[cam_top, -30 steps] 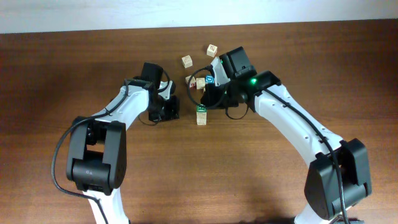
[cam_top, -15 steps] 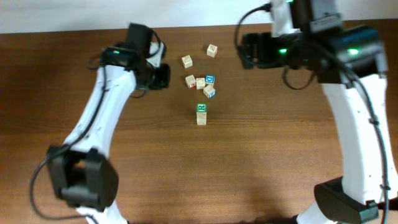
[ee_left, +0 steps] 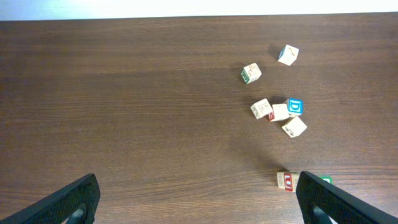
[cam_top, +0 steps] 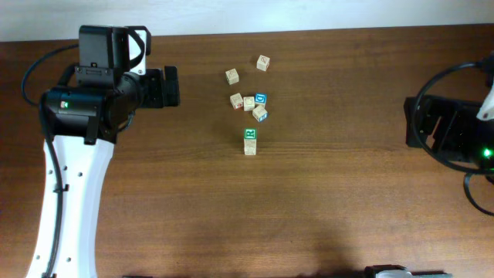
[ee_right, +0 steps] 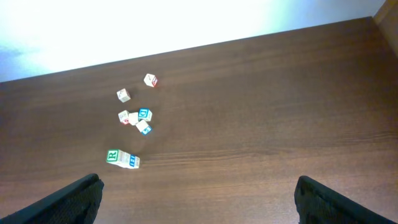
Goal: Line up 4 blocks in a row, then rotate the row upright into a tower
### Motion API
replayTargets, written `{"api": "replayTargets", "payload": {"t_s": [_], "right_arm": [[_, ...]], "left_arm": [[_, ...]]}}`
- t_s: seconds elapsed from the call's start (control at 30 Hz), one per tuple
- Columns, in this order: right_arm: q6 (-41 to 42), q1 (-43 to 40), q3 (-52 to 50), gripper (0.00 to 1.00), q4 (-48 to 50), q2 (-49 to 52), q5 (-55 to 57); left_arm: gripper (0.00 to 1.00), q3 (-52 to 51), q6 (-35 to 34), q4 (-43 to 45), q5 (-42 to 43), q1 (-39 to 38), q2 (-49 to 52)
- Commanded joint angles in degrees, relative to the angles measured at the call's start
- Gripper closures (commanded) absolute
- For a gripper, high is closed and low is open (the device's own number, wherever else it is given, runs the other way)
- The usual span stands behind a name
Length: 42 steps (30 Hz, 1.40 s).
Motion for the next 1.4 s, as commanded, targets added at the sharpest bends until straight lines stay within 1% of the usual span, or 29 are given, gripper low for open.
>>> {"api": "replayTargets", "payload": {"t_s": [0.0, 0.03, 0.07, 0.17, 0.2, 0.23, 0.27, 0.33, 0.37, 0.43, 0.47, 0.53, 0.63, 0.8, 0.93, 1.03, 1.13, 1.17, 1.37], "right_arm": [[-0.63, -0.31, 0.55, 0.02, -0.33, 0.22, 0.72], [-0.66, -0.31, 0.52, 0.02, -0.35, 0.42, 0.83], [-0.66, -0.33, 0.52, 0.02, -0.33, 0.52, 3.48], [-0.68, -0.33, 0.52, 0.02, -0.33, 1.42, 4.59], [-1.01, -0.35, -0.35, 0.02, 0.04, 1.22, 7.76], [-4.28, -0.31, -4.85, 0.02, 4.37, -0.52, 8.24], [-5.81, -0.31, -9.90, 0.02, 9.29, -2.67, 7.45], [-10.38, -0.31, -24.87, 0.02, 22.97, -9.31, 2.91], [-12.92, -0.31, -34.67, 0.02, 31.82, -13.90, -0.28], [-14.38, -0.31, -47.63, 0.02, 43.21, -20.06, -3.48], [-14.34, -0.33, -58.58, 0.02, 52.48, -25.81, -5.20], [-14.36, -0.31, -74.84, 0.02, 64.72, -34.62, -6.27], [-14.34, -0.31, -94.82, 0.02, 78.64, -46.51, -6.71], [-14.32, -0.31, -119.47, 0.02, 92.65, -64.24, -7.37], [-14.34, -0.31, -130.86, 0.02, 97.48, -73.48, -7.10], [-14.34, -0.31, -136.34, 0.02, 100.96, -75.76, -6.86], [-14.34, -0.28, -136.30, 0.02, 96.65, -76.56, -5.31], [-14.29, -0.26, -136.30, 0.02, 93.07, -77.72, -5.35], [-14.14, 0.76, -136.30, 0.02, 93.09, -78.05, -4.72]], "left_arm": [[0.01, 0.83, 0.72, -0.02, -0.63, 0.09, -0.02], [0.01, 0.83, 0.72, -0.02, -0.63, 0.09, -0.02], [0.01, 0.83, 0.72, -0.04, -0.63, 0.04, -0.02], [0.01, 0.83, 0.72, -0.04, -0.63, 0.04, -0.02], [0.01, 0.83, 0.72, -0.02, -0.63, 0.04, -0.02], [0.01, 0.83, 0.72, -0.02, -0.63, 0.04, -0.02], [0.01, 0.83, 0.72, -0.04, -0.63, 0.04, -0.02], [0.01, 0.83, 0.72, -0.04, -0.63, 0.04, -0.02], [0.01, 0.83, 0.72, -0.04, -0.63, 0.04, -0.02], [0.01, 0.83, 0.72, -0.04, -0.63, 0.04, -0.02], [0.01, 0.83, 0.72, -0.02, -0.63, 0.04, -0.02], [0.01, 0.83, 0.72, -0.02, -0.63, 0.04, -0.02], [0.01, 0.83, 0.72, -0.04, -0.63, 0.04, -0.02], [0.01, 0.83, 0.72, -0.02, -0.63, 0.04, -0.02], [0.01, 0.83, 0.72, -0.02, -0.63, 0.04, -0.02], [0.01, 0.83, 0.72, -0.04, -0.63, 0.04, -0.02], [0.01, 0.83, 0.72, -0.04, -0.63, 0.04, -0.02], [0.01, 0.83, 0.72, -0.04, -0.63, 0.04, -0.02], [0.01, 0.83, 0.72, -0.04, -0.63, 0.04, -0.02]]}}
